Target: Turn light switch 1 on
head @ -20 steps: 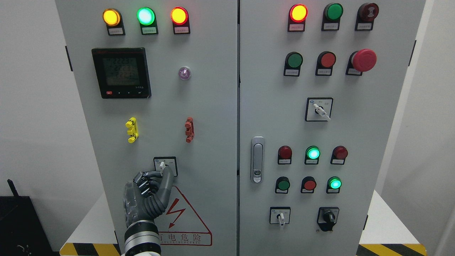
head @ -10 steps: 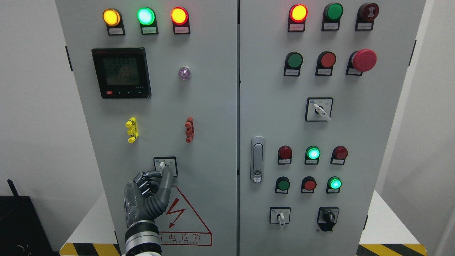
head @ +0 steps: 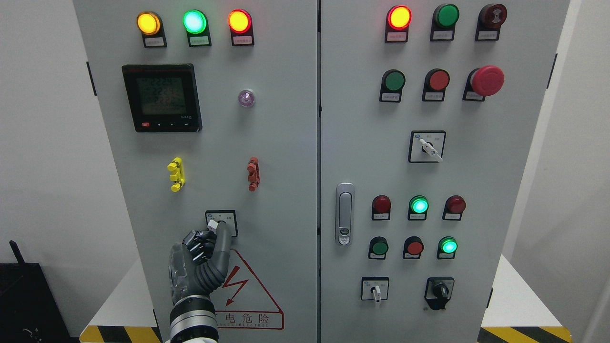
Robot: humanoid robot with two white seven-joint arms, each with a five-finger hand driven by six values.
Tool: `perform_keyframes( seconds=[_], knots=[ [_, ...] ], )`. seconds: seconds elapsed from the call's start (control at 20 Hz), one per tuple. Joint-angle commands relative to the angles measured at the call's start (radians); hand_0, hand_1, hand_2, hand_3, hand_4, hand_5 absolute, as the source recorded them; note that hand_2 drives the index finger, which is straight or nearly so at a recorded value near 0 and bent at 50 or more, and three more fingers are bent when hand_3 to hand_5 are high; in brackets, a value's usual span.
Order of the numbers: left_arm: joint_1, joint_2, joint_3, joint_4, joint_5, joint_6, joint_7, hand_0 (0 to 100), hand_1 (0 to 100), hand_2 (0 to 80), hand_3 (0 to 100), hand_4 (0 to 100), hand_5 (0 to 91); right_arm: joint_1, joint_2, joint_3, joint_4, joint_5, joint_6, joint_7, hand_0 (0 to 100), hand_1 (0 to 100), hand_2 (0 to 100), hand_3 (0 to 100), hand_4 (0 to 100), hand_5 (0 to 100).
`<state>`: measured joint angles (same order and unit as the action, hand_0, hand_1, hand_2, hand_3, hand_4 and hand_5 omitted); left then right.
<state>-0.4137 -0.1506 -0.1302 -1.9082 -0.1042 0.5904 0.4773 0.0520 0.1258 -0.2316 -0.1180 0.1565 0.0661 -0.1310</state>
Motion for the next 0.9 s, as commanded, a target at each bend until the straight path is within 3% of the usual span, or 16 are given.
perform_keyframes(
  seconds=[0.0, 0.35, 0.85],
  knots=[
    [0.000, 0.000, -0.002, 0.000, 0.000, 0.000, -0.002, 56, 55, 61.1, 91, 95, 86.2, 0.000, 0.000, 0.000, 0.000, 0.000, 0.000, 0.001, 50, 0, 0, 0, 0, 0],
    [0.000, 0.000, -0.002, 0.000, 0.000, -0.001, -0.002, 58, 51, 61.1, 91, 95, 86.2, 0.000, 0.000, 0.000, 0.000, 0.000, 0.000, 0.001, 50, 0, 0, 0, 0, 0],
    [0.000, 0.000, -0.002, 0.000, 0.000, -0.001, -0.002, 35, 46, 61.0, 92, 95, 86.2, 0.000, 0.000, 0.000, 0.000, 0.000, 0.000, 0.001, 50, 0, 0, 0, 0, 0]
  ],
)
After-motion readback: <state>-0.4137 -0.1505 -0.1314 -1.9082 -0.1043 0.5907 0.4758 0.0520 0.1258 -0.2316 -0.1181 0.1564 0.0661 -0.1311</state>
